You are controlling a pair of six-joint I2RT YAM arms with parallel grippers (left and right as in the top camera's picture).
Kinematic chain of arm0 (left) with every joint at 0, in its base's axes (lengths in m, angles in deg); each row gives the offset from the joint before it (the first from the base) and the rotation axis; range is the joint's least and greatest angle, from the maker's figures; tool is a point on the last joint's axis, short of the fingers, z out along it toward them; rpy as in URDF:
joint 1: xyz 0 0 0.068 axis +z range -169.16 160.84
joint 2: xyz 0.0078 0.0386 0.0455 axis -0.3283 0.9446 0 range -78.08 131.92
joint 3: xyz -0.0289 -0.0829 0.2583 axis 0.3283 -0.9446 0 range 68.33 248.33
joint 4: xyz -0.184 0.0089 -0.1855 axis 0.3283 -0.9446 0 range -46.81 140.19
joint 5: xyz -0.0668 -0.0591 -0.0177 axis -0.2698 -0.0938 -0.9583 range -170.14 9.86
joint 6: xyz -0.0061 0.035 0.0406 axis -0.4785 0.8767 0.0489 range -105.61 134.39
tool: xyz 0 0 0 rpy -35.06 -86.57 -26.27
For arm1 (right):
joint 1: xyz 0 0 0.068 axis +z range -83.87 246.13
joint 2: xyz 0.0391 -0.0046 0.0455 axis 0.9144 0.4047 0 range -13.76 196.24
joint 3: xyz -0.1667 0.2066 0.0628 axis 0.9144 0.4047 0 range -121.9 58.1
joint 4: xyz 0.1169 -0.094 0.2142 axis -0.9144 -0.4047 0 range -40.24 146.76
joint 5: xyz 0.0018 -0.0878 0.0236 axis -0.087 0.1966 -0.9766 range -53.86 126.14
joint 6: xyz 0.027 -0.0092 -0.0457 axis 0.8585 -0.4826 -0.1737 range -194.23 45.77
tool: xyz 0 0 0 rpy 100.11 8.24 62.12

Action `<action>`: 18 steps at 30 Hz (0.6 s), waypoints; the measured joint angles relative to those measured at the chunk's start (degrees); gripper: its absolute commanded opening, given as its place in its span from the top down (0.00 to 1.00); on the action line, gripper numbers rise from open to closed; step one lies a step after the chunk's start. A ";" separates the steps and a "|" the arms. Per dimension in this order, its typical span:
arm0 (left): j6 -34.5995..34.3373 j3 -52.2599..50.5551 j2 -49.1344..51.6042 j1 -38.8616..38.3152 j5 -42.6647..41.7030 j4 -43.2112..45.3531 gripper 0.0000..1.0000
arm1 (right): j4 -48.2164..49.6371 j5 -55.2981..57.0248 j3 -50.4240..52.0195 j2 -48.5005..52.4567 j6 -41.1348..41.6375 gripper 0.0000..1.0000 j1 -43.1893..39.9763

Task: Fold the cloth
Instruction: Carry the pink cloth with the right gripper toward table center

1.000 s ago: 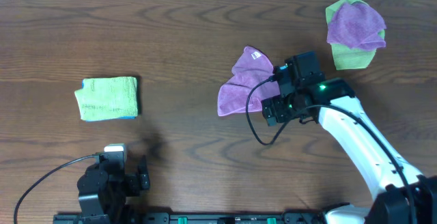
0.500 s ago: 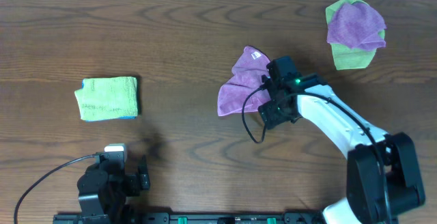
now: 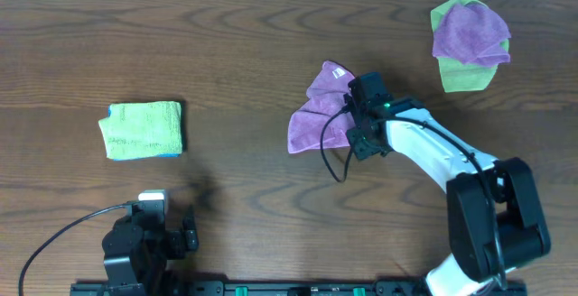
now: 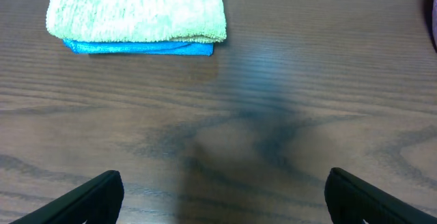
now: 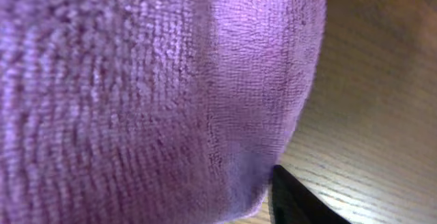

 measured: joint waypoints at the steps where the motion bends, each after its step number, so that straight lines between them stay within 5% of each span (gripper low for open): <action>1: 0.02 0.00 0.00 0.00 0.00 0.00 0.05 | 0.02 0.02 0.00 0.37 0.00 0.74 -0.04; 5: 0.17 0.00 0.00 0.00 -0.02 0.00 0.05 | 0.09 0.20 0.00 1.07 0.15 0.99 -0.04; 18: 0.22 0.00 0.00 0.00 0.00 0.07 0.05 | -11.04 3.23 -0.07 -3.65 4.63 0.99 -0.04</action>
